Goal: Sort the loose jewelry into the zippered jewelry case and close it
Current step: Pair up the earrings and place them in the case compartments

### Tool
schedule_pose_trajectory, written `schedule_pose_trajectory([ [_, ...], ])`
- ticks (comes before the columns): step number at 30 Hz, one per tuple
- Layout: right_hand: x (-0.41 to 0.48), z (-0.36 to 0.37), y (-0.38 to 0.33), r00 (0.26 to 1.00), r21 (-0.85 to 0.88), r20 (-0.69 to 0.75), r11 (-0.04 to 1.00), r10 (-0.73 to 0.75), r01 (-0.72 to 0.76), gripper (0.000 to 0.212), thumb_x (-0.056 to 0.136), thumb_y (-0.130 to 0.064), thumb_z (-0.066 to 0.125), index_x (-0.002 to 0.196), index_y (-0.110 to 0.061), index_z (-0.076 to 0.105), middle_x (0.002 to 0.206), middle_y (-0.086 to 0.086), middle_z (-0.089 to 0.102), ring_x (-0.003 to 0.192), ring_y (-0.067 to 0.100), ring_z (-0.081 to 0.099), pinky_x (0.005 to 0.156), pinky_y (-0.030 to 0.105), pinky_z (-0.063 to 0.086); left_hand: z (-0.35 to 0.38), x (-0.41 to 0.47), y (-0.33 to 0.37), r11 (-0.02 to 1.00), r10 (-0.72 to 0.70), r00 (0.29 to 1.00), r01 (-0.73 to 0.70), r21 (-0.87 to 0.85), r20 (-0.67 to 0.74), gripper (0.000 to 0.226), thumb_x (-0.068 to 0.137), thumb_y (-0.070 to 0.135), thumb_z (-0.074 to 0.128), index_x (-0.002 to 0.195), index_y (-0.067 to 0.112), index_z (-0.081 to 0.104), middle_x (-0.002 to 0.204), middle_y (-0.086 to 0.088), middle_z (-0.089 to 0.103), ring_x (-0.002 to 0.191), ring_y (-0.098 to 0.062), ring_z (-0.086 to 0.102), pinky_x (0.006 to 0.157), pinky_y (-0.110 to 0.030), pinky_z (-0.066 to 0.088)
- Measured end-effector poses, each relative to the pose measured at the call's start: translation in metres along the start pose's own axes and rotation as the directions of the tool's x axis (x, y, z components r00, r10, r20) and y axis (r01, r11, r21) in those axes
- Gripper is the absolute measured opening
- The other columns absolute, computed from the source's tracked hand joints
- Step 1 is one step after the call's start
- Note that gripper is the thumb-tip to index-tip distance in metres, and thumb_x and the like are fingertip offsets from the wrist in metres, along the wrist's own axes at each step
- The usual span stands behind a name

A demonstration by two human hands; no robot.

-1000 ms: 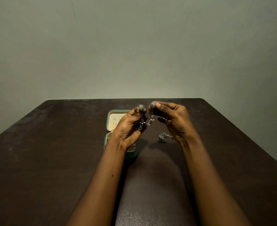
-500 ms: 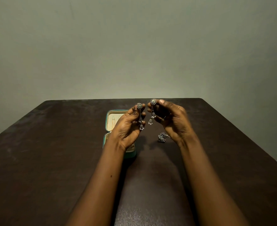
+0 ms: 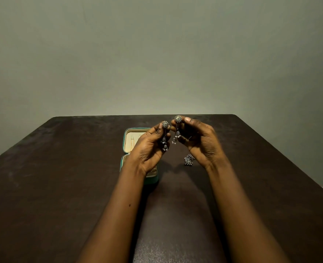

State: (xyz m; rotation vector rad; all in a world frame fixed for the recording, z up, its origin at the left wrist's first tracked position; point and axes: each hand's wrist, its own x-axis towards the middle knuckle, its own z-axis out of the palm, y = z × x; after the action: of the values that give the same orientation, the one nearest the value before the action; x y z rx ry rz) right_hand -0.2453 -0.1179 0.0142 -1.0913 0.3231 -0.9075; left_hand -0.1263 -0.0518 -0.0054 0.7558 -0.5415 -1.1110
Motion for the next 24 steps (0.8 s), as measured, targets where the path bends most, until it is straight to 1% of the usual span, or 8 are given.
schedule_pose_trajectory([
  [3,0.0009,-0.0002,0.0012,1.000,-0.017,-0.027,1.000,0.006,-0.007,0.015,0.087,-0.012,0.055,0.088,-0.007,0.069,0.079,0.001,0.074,0.081,0.013,0.066,0.077,0.030,0.045,-0.0009,0.0003,-0.0013,1.000,-0.021,1.000,0.021,0.017,0.001,0.013,0.091,0.013,0.050,0.093,0.013,0.063,0.073,0.004,0.069,0.068,-0.005,0.059,0.070,-0.021,0.040],
  [6,0.0008,0.0007,0.0031,0.999,-0.078,-0.039,0.997,0.004,-0.007,0.012,0.085,-0.009,0.058,0.086,-0.010,0.070,0.075,-0.004,0.073,0.076,0.006,0.065,0.073,0.025,0.045,0.0004,-0.0011,-0.0016,0.998,-0.011,1.000,0.013,0.068,-0.029,0.014,0.091,0.012,0.051,0.090,0.013,0.065,0.070,0.004,0.070,0.062,-0.004,0.061,0.065,-0.020,0.045],
  [9,0.0015,0.0013,0.0044,0.999,-0.121,-0.046,0.993,-0.012,0.006,0.012,0.083,-0.003,0.060,0.090,-0.008,0.069,0.072,-0.006,0.072,0.070,0.003,0.065,0.067,0.018,0.048,0.0013,-0.0014,-0.0021,0.985,0.046,0.995,-0.031,0.171,-0.086,0.014,0.091,0.010,0.052,0.091,0.013,0.066,0.068,0.004,0.071,0.063,-0.005,0.061,0.064,-0.020,0.044],
  [13,0.0030,0.0016,0.0060,0.998,-0.151,-0.049,0.988,-0.033,0.025,0.014,0.083,0.001,0.059,0.092,-0.005,0.068,0.069,-0.005,0.073,0.066,0.003,0.067,0.059,0.012,0.050,0.0011,-0.0020,-0.0018,0.955,0.161,0.979,-0.122,0.271,-0.125,0.015,0.090,0.005,0.055,0.097,0.013,0.064,0.070,0.003,0.073,0.065,-0.006,0.067,0.066,-0.018,0.053],
  [15,0.0032,0.0014,0.0066,0.998,-0.179,-0.047,0.983,-0.044,0.035,0.015,0.083,0.002,0.059,0.090,-0.007,0.069,0.068,-0.006,0.072,0.065,0.002,0.066,0.058,0.012,0.049,0.0008,-0.0035,-0.0004,0.927,0.208,0.971,-0.159,0.339,-0.114,0.016,0.089,0.003,0.056,0.099,0.010,0.066,0.072,0.002,0.073,0.069,-0.007,0.069,0.071,-0.018,0.054],
  [18,0.0035,-0.0001,0.0065,0.997,-0.176,-0.049,0.983,-0.054,0.044,0.017,0.084,0.004,0.057,0.089,-0.008,0.068,0.067,-0.007,0.072,0.063,0.000,0.066,0.056,0.011,0.049,0.0016,-0.0054,-0.0010,0.868,0.256,0.964,-0.197,0.456,-0.070,0.017,0.086,0.004,0.056,0.092,0.011,0.071,0.076,0.004,0.073,0.074,-0.004,0.068,0.071,-0.015,0.051],
  [21,0.0048,-0.0015,0.0062,0.997,-0.156,-0.051,0.987,-0.058,0.049,0.018,0.083,0.005,0.057,0.088,-0.008,0.069,0.068,-0.006,0.073,0.064,0.002,0.067,0.058,0.012,0.050,0.0037,-0.0071,-0.0012,0.894,0.246,0.967,-0.198,0.403,-0.070,0.019,0.089,0.011,0.054,0.098,0.005,0.069,0.077,0.004,0.072,0.072,-0.003,0.066,0.067,-0.014,0.050],
  [24,0.0052,-0.0021,0.0072,0.998,-0.134,-0.039,0.990,-0.056,0.051,0.019,0.083,0.005,0.057,0.088,-0.010,0.069,0.071,-0.004,0.073,0.068,0.004,0.067,0.060,0.014,0.050,0.0032,-0.0089,0.0011,0.898,0.224,0.974,-0.199,0.393,-0.020,0.021,0.086,0.004,0.058,0.105,0.002,0.067,0.081,0.003,0.074,0.080,-0.006,0.069,0.077,-0.017,0.055],
])
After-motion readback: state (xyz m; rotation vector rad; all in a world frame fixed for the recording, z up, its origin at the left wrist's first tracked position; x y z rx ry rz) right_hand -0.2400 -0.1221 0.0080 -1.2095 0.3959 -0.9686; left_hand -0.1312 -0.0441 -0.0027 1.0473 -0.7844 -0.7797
